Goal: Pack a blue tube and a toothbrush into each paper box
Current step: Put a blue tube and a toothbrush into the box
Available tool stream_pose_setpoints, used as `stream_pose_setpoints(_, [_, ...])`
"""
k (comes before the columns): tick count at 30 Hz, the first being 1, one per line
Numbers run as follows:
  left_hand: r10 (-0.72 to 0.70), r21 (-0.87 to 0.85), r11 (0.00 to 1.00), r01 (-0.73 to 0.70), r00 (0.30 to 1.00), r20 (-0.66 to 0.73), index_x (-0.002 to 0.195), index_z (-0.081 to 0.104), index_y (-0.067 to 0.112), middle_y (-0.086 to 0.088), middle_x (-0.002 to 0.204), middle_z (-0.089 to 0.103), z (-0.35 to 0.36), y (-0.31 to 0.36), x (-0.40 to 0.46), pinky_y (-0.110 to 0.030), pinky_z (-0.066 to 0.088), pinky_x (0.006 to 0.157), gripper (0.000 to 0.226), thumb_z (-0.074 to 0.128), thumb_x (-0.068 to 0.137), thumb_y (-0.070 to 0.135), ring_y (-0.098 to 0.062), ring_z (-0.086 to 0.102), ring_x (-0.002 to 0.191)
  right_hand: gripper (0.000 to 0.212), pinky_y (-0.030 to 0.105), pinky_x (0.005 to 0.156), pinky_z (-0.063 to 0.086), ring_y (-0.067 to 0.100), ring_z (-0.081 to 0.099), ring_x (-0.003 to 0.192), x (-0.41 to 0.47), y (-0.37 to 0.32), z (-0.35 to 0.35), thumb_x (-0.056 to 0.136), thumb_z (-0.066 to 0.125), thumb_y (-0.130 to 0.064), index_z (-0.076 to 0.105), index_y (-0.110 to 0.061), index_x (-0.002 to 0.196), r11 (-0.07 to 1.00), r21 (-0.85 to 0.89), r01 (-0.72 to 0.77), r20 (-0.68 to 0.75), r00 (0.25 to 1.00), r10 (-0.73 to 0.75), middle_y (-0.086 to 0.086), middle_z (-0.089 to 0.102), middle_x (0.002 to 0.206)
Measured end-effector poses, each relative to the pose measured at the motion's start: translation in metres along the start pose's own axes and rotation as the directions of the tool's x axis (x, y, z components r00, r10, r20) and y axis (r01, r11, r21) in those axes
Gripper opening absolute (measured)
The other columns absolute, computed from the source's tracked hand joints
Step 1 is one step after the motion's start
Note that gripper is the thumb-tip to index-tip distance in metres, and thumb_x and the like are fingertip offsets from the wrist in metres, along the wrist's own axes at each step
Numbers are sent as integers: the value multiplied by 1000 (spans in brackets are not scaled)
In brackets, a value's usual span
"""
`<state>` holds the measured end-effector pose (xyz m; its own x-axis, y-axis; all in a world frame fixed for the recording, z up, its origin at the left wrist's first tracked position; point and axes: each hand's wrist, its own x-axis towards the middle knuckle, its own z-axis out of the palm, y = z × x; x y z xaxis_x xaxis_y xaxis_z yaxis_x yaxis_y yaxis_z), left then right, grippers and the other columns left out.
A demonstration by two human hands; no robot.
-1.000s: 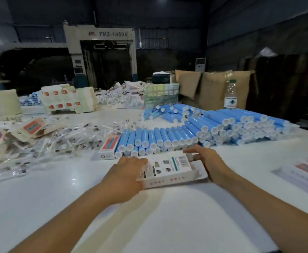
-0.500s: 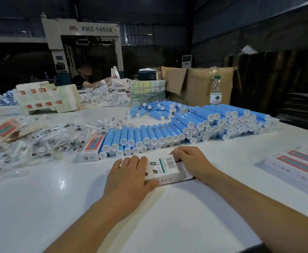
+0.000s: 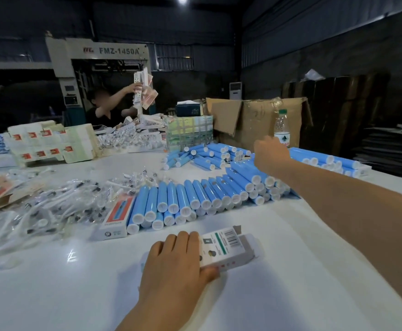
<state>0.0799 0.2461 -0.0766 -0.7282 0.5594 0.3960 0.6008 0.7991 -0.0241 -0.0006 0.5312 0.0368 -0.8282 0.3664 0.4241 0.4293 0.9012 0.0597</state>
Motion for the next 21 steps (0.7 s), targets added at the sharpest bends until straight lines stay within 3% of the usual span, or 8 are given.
stream_pose_setpoints(4, [-15, 5, 1000, 14, 999, 32, 140, 19, 28, 12, 133, 35, 2, -3, 4, -30, 25, 96, 74, 28, 84, 75, -13, 33, 118, 26, 37, 77, 44, 33, 55, 106, 21, -4, 14, 88, 47, -12, 60, -8, 110, 985, -143, -93, 142, 983, 113, 14, 60, 115])
stream_pose_setpoints(8, [-16, -4, 1000, 16, 999, 52, 139, 21, 28, 11, 132, 35, 2, -3, 5, -32, 25, 97, 72, 29, 84, 74, -14, 33, 116, 6, 35, 69, 43, 28, 53, 82, 34, 0, 17, 86, 50, -12, 53, -11, 82, 991, -95, -92, 164, 981, 107, 9, 57, 90])
stream_pose_setpoints(11, [-17, -4, 1000, 18, 998, 56, 139, 22, 27, 10, 133, 36, 3, -2, 5, -33, 26, 98, 73, 31, 84, 74, -14, 34, 115, 19, 35, 69, 42, 26, 52, 80, 39, 2, 12, 87, 50, -12, 46, -11, 69, 993, -45, -109, 173, 978, 115, 8, 53, 86])
stream_pose_setpoints(16, [-27, -13, 1000, 28, 998, 61, 139, 22, 28, 11, 132, 37, 1, -3, 5, -32, 26, 98, 73, 30, 83, 75, -13, 34, 114, 12, 32, 64, 41, 23, 53, 74, 33, 0, 4, 86, 55, -16, 54, -8, 78, 995, -38, -88, 181, 979, 93, 5, 54, 79])
stream_pose_setpoints(19, [-26, -34, 999, 27, 999, 27, 138, 22, 28, 13, 128, 36, -2, -6, 2, -28, 27, 91, 74, 26, 83, 77, -11, 34, 111, 19, 27, 51, 37, 18, 51, 60, 20, -4, -16, 88, 58, -21, 57, -3, 89, 985, 138, -103, 18, 995, 102, 4, 53, 70])
stream_pose_setpoints(21, [-37, -31, 999, 37, 999, 6, 138, 22, 27, 13, 128, 37, -4, -7, 2, -26, 27, 89, 77, 22, 81, 78, -10, 35, 112, 26, 27, 46, 34, 14, 48, 58, 3, -8, -35, 89, 58, -24, 48, -5, 103, 938, 336, -88, -81, 989, 122, 1, 52, 73])
